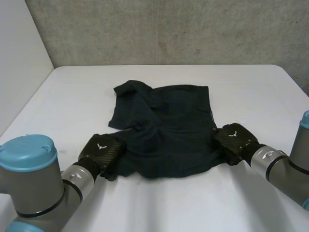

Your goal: Fold the shorts.

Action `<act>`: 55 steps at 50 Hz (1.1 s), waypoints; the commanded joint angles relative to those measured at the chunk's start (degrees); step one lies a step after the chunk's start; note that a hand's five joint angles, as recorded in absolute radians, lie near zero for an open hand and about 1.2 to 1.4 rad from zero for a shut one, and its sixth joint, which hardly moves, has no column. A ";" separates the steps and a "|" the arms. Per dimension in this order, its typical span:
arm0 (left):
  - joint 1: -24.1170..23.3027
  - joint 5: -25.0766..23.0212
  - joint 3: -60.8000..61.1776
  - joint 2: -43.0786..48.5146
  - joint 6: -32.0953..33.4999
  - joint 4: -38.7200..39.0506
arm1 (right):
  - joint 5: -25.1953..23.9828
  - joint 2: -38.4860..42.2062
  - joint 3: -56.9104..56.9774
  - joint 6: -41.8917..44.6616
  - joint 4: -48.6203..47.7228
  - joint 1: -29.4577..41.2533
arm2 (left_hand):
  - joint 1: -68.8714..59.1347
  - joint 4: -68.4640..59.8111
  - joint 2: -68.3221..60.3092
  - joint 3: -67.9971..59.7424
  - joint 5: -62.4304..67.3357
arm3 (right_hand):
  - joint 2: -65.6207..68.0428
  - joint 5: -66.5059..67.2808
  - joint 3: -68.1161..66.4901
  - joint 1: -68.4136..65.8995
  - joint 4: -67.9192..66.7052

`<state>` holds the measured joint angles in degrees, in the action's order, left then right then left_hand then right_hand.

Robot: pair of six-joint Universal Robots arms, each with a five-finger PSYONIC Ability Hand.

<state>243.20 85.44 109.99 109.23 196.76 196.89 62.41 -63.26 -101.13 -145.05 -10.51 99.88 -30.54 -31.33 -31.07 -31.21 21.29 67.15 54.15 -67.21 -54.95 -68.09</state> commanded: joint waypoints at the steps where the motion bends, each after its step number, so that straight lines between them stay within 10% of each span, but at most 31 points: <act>1: 0.69 0.08 -1.96 3.53 2.66 2.79 | 4.29 -0.20 1.11 -2.60 0.40 1.81 | -17.13 -16.34 -16.59 -16.46 16.38 | 12.85 15.85 -12.79 -25.05 -11.91; 7: 1.48 -0.01 -3.02 4.59 2.66 4.82 | 5.17 -0.81 1.29 -3.66 0.67 2.78 | -49.44 -48.65 -48.90 -48.77 48.69 | 12.85 15.85 -12.79 -25.05 -11.91; 29: 1.84 -0.62 -7.68 -20.63 10.66 -26.56 | 10.89 -20.94 9.64 7.58 34.84 4.27 | -49.46 -48.67 -48.93 -48.79 48.71 | 12.85 15.85 -12.79 -25.05 -11.91; 44: 2.01 1.13 -14.43 2.12 17.69 -24.28 | 20.72 -1.89 17.00 11.90 33.72 12.70 | -49.46 -48.67 -48.93 -48.79 48.71 | 12.85 15.85 -12.79 -25.05 -11.91; 55: 1.75 10.54 -52.82 14.17 24.99 -17.78 | 25.83 5.78 42.84 11.64 24.59 14.38 | -49.46 -48.67 -48.93 -48.79 48.71 | 12.85 15.85 -12.79 -25.05 -11.91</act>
<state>245.23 92.19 80.04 118.86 218.46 175.36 85.89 -60.59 -74.53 -133.15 20.68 113.62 -65.32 -68.78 -68.58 -68.20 56.28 67.15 54.16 -67.54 -55.06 -68.12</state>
